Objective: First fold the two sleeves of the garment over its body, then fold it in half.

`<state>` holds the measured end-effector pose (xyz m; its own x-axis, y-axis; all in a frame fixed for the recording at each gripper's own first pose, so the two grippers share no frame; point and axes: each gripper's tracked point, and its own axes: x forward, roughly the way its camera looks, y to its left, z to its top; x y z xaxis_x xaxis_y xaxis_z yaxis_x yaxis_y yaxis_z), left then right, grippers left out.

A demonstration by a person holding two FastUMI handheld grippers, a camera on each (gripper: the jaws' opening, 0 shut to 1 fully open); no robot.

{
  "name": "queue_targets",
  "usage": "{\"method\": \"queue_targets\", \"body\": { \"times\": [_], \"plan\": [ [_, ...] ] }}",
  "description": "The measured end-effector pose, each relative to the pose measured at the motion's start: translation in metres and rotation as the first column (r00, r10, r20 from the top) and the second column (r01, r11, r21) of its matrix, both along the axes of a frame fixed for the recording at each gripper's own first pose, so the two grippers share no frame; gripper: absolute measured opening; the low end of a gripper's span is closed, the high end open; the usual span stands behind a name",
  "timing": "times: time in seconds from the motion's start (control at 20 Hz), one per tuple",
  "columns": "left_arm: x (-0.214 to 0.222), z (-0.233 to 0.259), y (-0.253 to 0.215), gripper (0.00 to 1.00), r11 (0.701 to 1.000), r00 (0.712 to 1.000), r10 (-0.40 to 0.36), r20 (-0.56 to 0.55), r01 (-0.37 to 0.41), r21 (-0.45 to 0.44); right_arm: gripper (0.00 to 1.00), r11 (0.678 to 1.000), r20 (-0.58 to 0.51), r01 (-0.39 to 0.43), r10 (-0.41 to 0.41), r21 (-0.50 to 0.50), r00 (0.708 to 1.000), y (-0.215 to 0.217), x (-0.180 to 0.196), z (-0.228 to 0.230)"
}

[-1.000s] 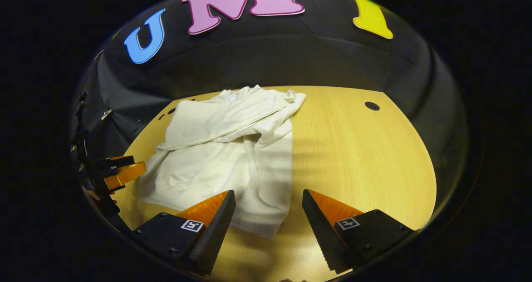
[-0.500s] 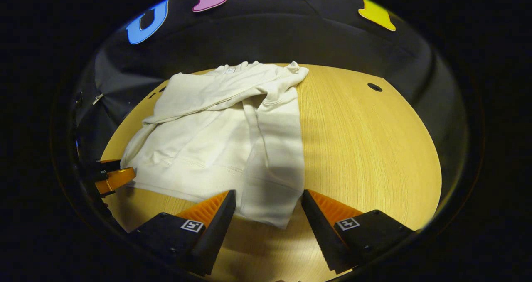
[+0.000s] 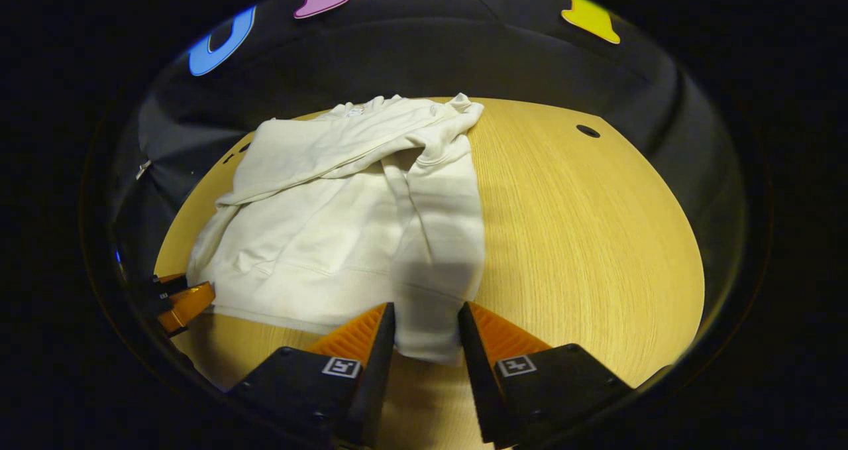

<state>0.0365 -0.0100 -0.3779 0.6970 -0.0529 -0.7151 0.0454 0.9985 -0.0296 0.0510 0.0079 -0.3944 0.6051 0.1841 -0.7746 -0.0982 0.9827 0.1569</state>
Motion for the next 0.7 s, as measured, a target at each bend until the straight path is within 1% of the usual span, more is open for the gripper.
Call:
{"method": "queue_targets", "body": {
  "times": [0.05,0.1,0.15,0.2,0.25,0.3,0.35,0.45,0.5,0.55,0.7],
  "plan": [
    [-0.001,0.0,-0.003,0.5,1.0,1.0,-0.001,0.002,0.001,-0.004,0.51,1.0,-0.007,0.007,-0.007,0.014,1.0,0.004,0.001,-0.001],
    [0.0,0.001,-0.008,0.39,1.0,1.0,0.004,0.004,-0.004,-0.01,0.33,1.0,-0.004,0.017,-0.017,0.015,1.0,0.006,0.002,-0.001],
    [0.002,0.002,-0.009,0.19,1.0,1.0,0.017,0.005,-0.017,-0.008,0.29,1.0,-0.01,0.008,-0.008,0.021,1.0,0.01,0.002,-0.001],
    [0.003,0.003,-0.01,0.19,1.0,1.0,0.029,0.009,-0.029,-0.007,0.17,0.999,-0.006,-0.006,0.006,0.034,1.0,0.012,0.002,-0.001],
    [0.004,0.002,-0.011,0.1,0.999,0.999,0.046,0.004,-0.046,-0.019,0.18,0.999,0.001,-0.019,0.019,0.046,1.0,0.012,0.003,0.0],
    [0.004,0.004,-0.013,0.08,0.998,0.998,0.056,-0.004,-0.056,-0.043,0.13,0.998,0.003,-0.035,0.035,0.06,0.999,0.012,0.002,-0.001],
    [0.004,0.003,-0.013,0.07,0.996,0.998,0.06,-0.02,-0.061,-0.062,0.11,0.997,0.01,-0.045,0.045,0.062,0.999,0.011,0.002,0.001],
    [0.005,0.005,-0.012,0.07,0.995,0.997,0.06,-0.058,-0.064,-0.074,0.11,0.997,0.006,-0.048,0.048,0.064,0.999,0.01,0.003,0.001],
    [0.006,0.009,-0.01,0.07,0.996,0.996,0.063,-0.062,-0.067,-0.067,0.05,0.997,0.004,-0.05,0.05,0.06,0.999,0.01,0.004,0.001],
    [0.006,0.013,-0.009,0.06,0.995,0.996,0.065,-0.065,-0.07,-0.065,0.11,0.997,0.008,-0.054,0.053,0.056,0.999,0.01,0.004,0.004],
    [0.009,0.034,-0.007,0.06,0.995,0.997,0.068,-0.034,-0.071,-0.072,0.11,0.995,0.048,-0.087,0.084,0.055,0.995,0.012,0.012,0.02]
  ]
}}
